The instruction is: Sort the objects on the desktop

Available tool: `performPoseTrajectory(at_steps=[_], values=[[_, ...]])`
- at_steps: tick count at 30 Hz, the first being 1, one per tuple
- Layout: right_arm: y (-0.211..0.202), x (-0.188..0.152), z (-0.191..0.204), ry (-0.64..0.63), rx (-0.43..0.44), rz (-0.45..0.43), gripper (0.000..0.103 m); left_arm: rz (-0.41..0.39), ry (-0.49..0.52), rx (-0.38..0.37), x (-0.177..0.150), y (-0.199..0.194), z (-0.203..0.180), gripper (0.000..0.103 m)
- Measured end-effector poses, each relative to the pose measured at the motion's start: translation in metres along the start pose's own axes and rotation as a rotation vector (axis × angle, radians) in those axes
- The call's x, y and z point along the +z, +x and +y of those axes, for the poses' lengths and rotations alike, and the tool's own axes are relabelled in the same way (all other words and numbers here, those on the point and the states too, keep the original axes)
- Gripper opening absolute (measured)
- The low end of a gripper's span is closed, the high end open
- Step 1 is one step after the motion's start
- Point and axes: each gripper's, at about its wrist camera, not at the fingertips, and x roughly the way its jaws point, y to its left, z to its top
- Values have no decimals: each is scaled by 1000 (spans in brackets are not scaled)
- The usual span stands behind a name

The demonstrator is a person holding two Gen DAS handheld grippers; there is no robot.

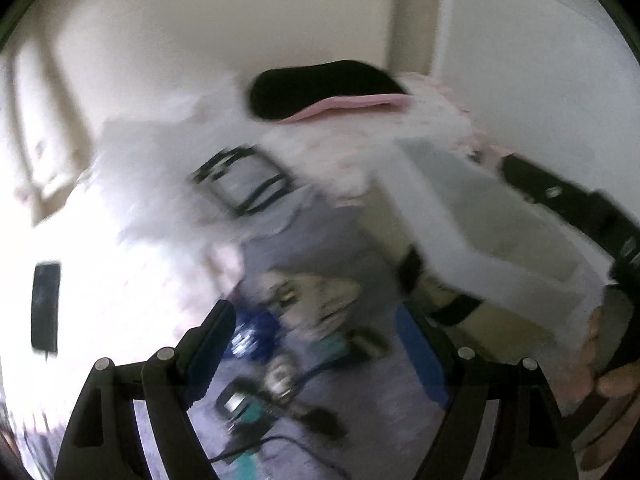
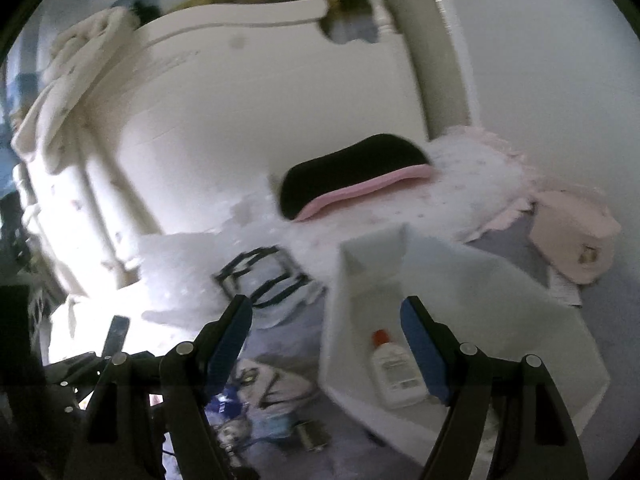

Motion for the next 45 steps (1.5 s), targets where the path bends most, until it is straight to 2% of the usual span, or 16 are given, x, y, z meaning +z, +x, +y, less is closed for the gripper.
performPoseTrajectory(at_steps=[6,16,20,23,26,29,30,32,34,38,41,45], values=[[8,-17,15,22,116,47,77,38,-137,50,-43,6,55,80],[24,-39,52,-142,134,137,77,77,-280,75,-110,6,116,80],[40,-58,81,-272,153,246,77,89,-311,80,-135,3,131,81],[59,-91,107,-424,188,370,77,88,-318,96,-154,-1,135,81],[73,-126,123,-535,231,457,76,105,-339,92,-174,-1,140,81],[87,-158,127,-581,278,505,68,132,-365,108,-189,5,142,81],[94,-168,127,-580,287,526,58,142,-374,119,-192,8,141,80],[104,-179,125,-579,275,556,30,146,-384,112,-192,15,137,80],[111,-186,124,-589,255,575,28,134,-376,101,-190,18,133,81],[117,-192,126,-593,273,549,28,143,-349,95,-186,30,123,81],[124,-199,126,-570,290,589,28,159,-325,104,-184,36,117,81],[125,-205,126,-586,284,601,28,152,-324,117,-179,35,113,81]])
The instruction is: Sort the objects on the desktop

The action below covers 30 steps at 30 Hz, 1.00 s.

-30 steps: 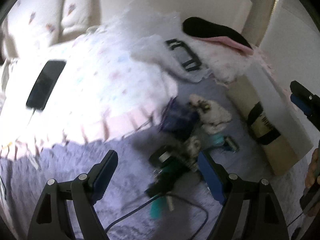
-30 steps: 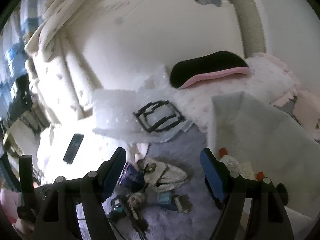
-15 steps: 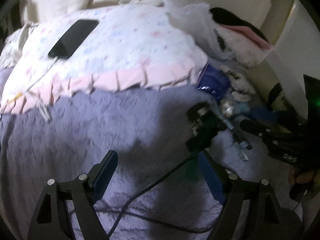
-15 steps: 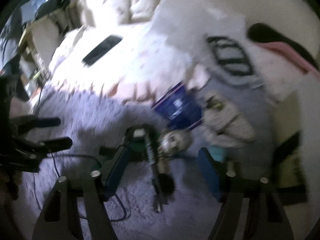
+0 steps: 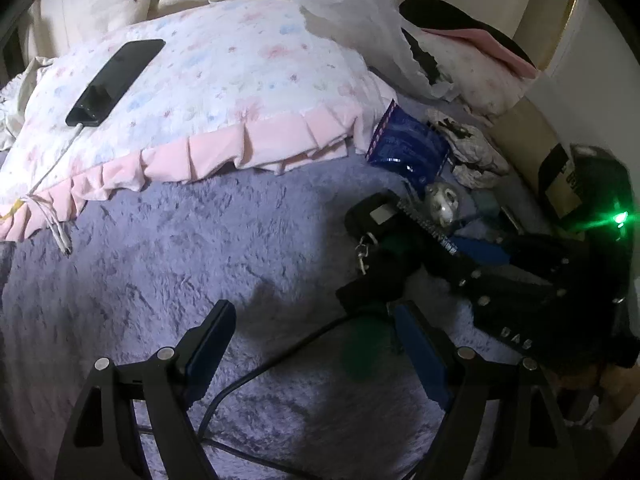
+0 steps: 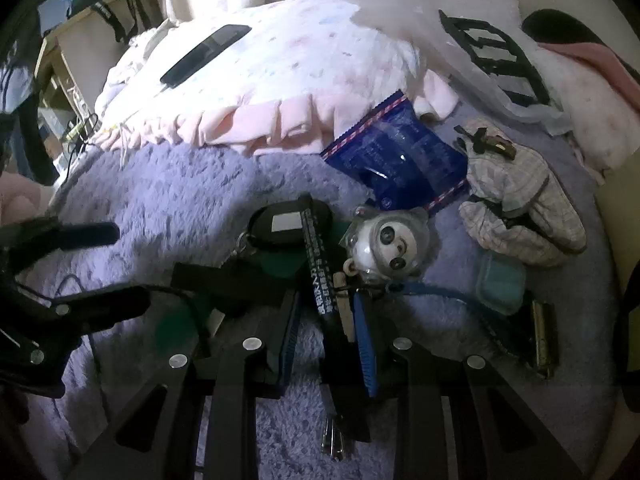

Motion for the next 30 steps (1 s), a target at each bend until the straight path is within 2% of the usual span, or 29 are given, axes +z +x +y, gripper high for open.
performPoseTrajectory(at_steps=[5,10,14,21,23,24,27,28,30], values=[[6,1,-6,54,12,8,29,-28,-30,-19,6,-10,-8,80],[9,-1,-9,84,17,4,29,-61,-8,-11,9,-15,-20,80],[10,0,-9,94,19,12,29,-67,8,-35,9,-15,-28,79],[12,1,-11,104,26,23,29,-160,36,-39,8,-24,-32,78],[11,0,-13,108,32,23,29,-180,59,10,7,-24,-33,74],[11,0,-13,114,36,24,29,-188,69,14,6,-24,-32,67],[11,0,-12,109,30,28,29,-168,44,7,8,-21,-25,59],[11,1,-11,104,24,30,29,-160,21,1,9,-19,-22,51],[11,1,-9,94,16,34,29,-135,0,2,10,-16,-18,45]])
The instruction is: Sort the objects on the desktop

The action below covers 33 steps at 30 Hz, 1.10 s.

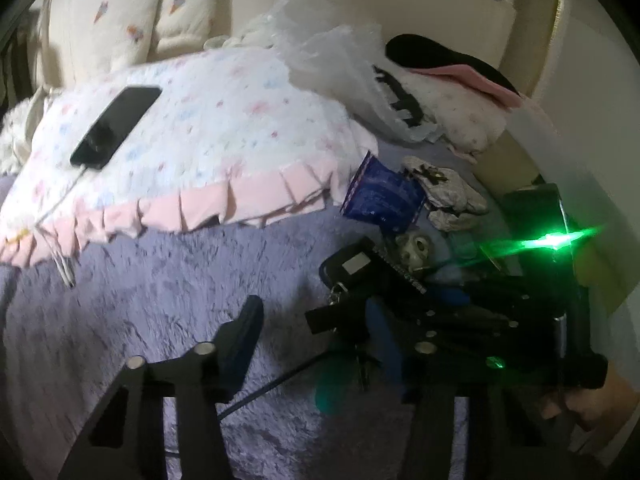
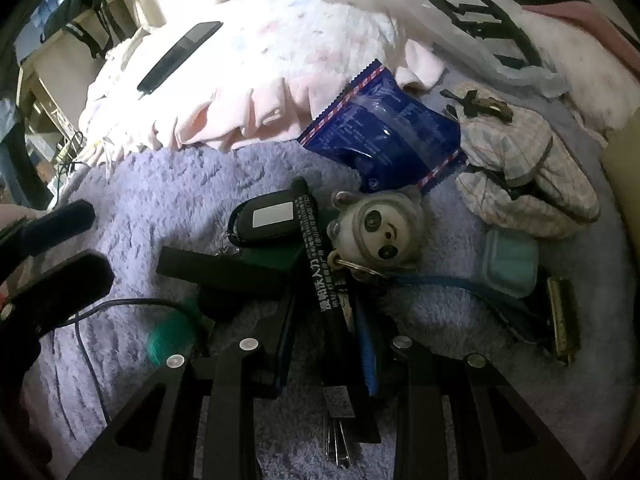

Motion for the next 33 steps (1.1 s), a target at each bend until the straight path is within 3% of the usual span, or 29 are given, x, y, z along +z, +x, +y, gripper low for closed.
performPoseTrajectory(at_steps=[3,7,11,15,18,21,27,30,33], values=[[0,0,0,1,-1,0,29,64,-21,23,1,8,5,33],[0,1,-2,19,7,1,29,90,-22,34,-2,14,7,17],[1,1,-1,20,5,-1,29,101,-10,46,-6,20,5,17],[1,1,-2,29,13,-6,29,79,-9,-19,-4,24,5,17],[-2,0,-7,48,37,-16,28,70,26,-11,-1,29,-1,17],[-10,-4,-16,94,74,-36,15,71,51,-15,2,34,-4,17],[-45,-9,-28,99,189,-136,13,69,117,-38,7,36,-7,35],[-58,-6,-35,124,213,-173,13,90,186,-83,8,37,-12,67],[-65,-5,-46,158,206,-181,13,80,255,-90,12,40,-21,68]])
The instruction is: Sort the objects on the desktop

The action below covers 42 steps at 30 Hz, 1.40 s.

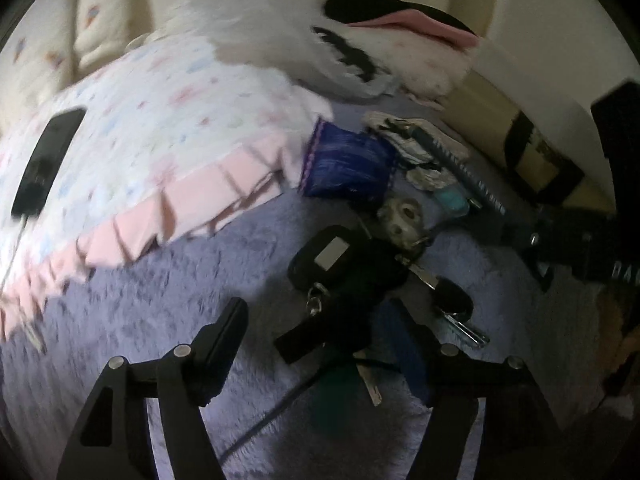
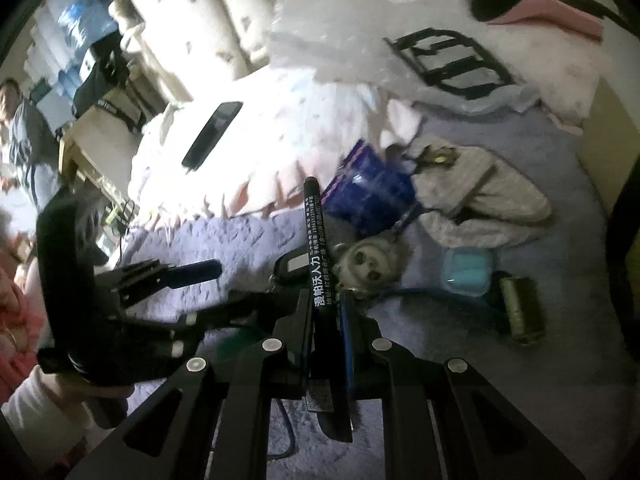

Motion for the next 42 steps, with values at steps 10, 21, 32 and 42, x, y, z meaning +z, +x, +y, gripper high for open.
performPoseTrajectory(at_steps=[10,21,32,42], values=[[-11,1,-25,104,5,-11,13,0,94,20,27,25,-4,67],[-8,-1,-32,144,17,9,13,77,166,-54,31,50,-8,44],[-15,4,-34,164,14,-1,13,51,70,-37,28,7,-7,42],[-25,17,-6,112,50,-7,13,-8,-48,-12,15,-72,22,9]])
